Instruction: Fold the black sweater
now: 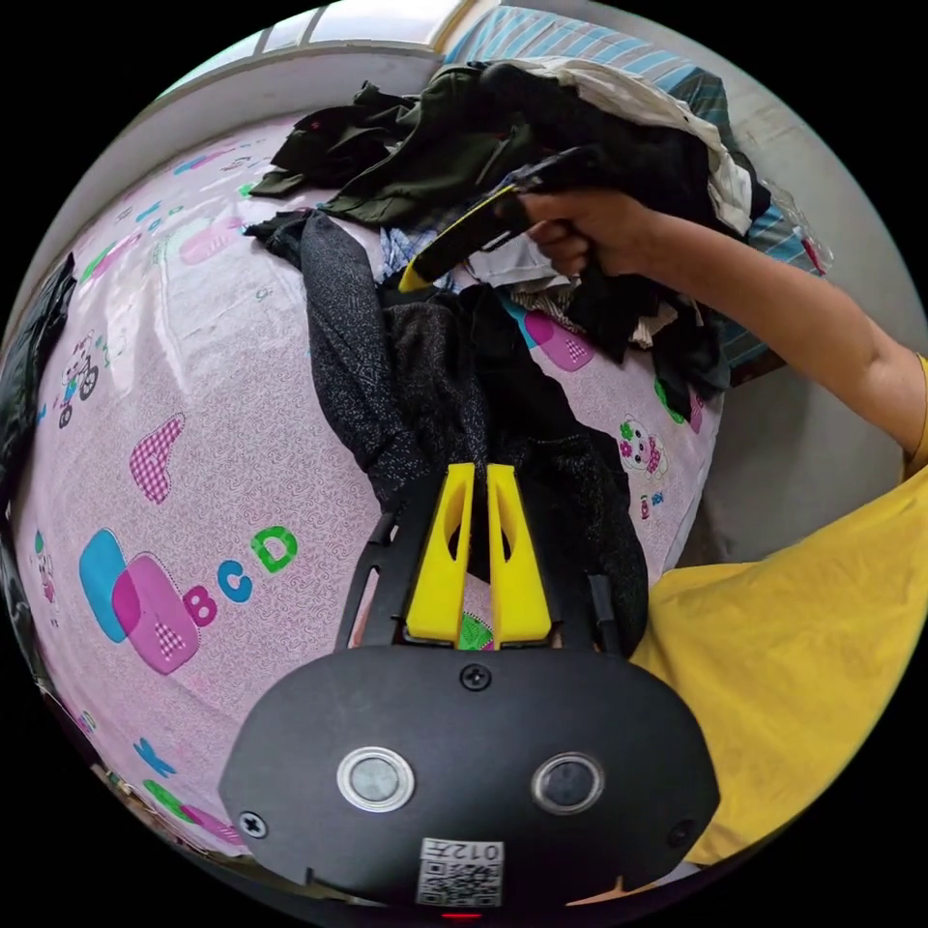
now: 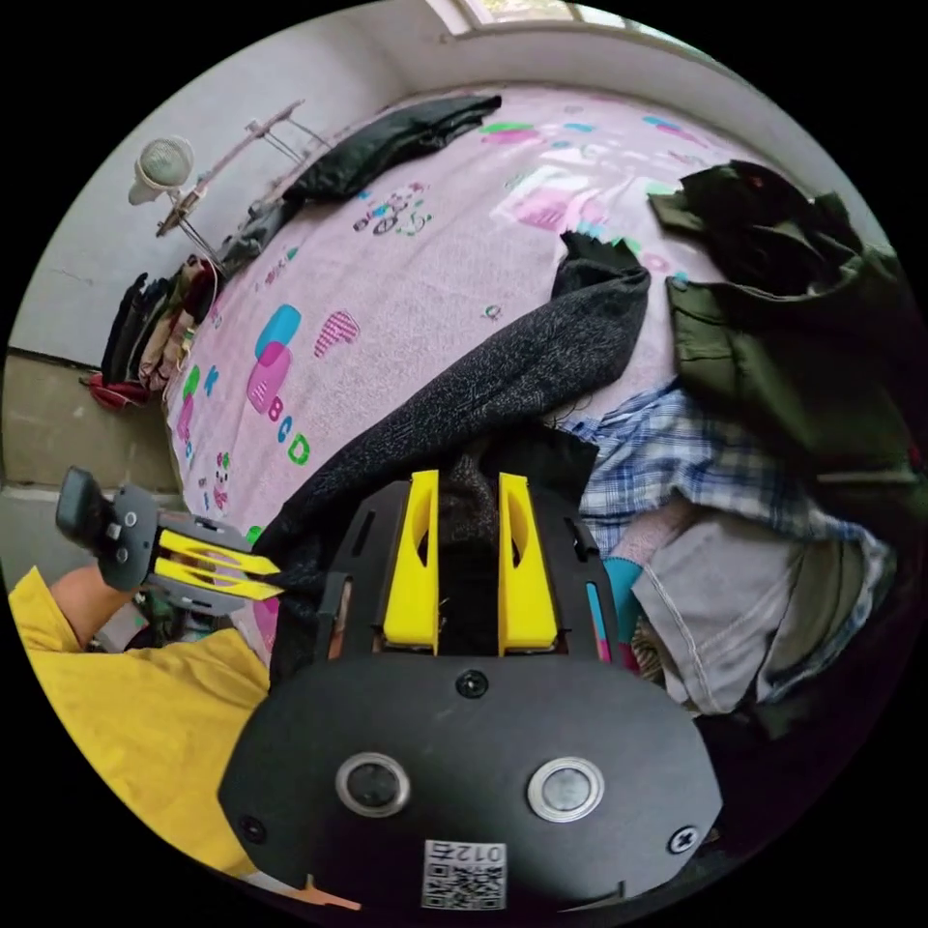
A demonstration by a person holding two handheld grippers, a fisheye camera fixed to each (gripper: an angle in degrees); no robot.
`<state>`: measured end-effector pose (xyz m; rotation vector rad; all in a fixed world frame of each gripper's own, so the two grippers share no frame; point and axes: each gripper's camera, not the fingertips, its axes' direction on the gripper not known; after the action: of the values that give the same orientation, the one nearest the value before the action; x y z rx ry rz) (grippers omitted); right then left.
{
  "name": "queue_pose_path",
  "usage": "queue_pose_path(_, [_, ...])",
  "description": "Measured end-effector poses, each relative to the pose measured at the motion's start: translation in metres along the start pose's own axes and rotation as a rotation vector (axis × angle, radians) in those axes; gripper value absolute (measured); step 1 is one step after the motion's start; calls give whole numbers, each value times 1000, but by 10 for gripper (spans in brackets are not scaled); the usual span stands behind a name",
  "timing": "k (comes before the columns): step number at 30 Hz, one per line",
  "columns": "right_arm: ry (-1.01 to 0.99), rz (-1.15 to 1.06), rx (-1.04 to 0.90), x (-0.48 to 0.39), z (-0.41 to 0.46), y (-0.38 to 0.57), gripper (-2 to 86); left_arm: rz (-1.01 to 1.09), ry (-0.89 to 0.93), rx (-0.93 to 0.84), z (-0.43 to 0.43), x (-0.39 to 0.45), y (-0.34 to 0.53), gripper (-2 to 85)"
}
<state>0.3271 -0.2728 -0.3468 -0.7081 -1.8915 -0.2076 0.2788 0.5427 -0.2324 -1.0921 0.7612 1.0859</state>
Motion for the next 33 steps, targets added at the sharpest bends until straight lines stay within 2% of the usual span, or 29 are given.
queue_pose_path(3, [-92,-41,-147,-11,49,-20,81,10,-10,1,-2,6,20,3])
queue_pose_path(6, [-16,-64,-164,-25,73,-14,25,47,-49,28,-12,16,44,2])
queue_pose_path(8, [-32,-45,-78,-30,66,-2,15,67,-111,64,-32,22,69,2])
queue_pose_path(12, [-171,18,235,-40,6,38,6,120,-157,155,-80,30,106,1])
queue_pose_path(16, [-73,-54,538,-94,-88,84,3,225,-362,279,-161,54,138,1])
queue_pose_path(21, [17,-96,900,-170,-186,151,3,286,-517,581,-274,92,192,1])
queue_pose_path(23, [85,-129,969,-206,-203,172,3,323,-582,662,-312,117,221,0])
queue_pose_path(27, [218,-210,1094,-289,-217,219,2,375,-742,715,-346,155,264,0])
queue_pose_path(29, [223,-236,1126,-317,-217,236,2,393,-826,733,-359,175,293,-1])
queue_pose_path(33, [222,-278,1185,-368,-204,272,2,386,-879,772,-374,192,335,-2])
